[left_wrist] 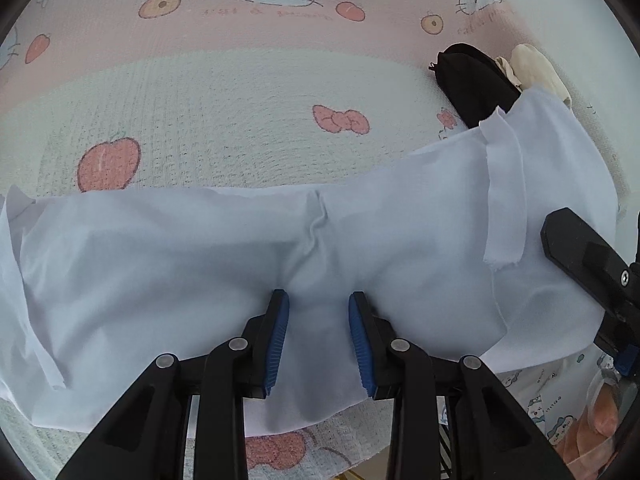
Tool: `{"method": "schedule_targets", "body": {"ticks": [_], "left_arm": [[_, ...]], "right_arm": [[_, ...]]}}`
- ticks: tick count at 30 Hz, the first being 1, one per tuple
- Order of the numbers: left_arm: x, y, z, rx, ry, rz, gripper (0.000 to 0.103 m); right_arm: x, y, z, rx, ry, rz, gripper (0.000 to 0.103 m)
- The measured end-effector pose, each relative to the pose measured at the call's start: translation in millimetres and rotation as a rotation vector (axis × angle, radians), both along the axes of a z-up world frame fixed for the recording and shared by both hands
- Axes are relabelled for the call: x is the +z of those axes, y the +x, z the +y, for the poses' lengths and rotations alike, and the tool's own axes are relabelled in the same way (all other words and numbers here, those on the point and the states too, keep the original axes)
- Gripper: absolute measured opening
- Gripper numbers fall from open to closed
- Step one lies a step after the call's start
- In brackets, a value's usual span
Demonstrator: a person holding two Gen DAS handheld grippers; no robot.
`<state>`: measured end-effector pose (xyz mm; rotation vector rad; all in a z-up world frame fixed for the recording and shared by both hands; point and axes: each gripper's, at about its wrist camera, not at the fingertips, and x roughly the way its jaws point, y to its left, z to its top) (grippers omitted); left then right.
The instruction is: Fold clothes
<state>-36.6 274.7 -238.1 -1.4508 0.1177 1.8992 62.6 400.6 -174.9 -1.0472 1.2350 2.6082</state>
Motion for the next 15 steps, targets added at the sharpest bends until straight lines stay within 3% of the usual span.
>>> {"method": "schedule_targets", "body": {"ticks": [6, 11, 15], "left_arm": [[-3.0, -4.8, -14.5, 0.057, 0.078, -0.077, 0.028], [-1.1, -15.9, -35.3, 0.121, 0.134, -0.193, 0.028], [17.5, -18.2, -61.7, 0.166, 0.145, -0.171, 0.028]], "right_arm": [[8.1, -13.8, -11.6, 0.042, -0.01, 0.033, 0.025], [7.8, -27.9, -16.9, 0.06, -0.022, 0.041, 0.025], [8.0, -40.7, -26.6, 0.101, -0.015, 0.032, 0.024]]}}
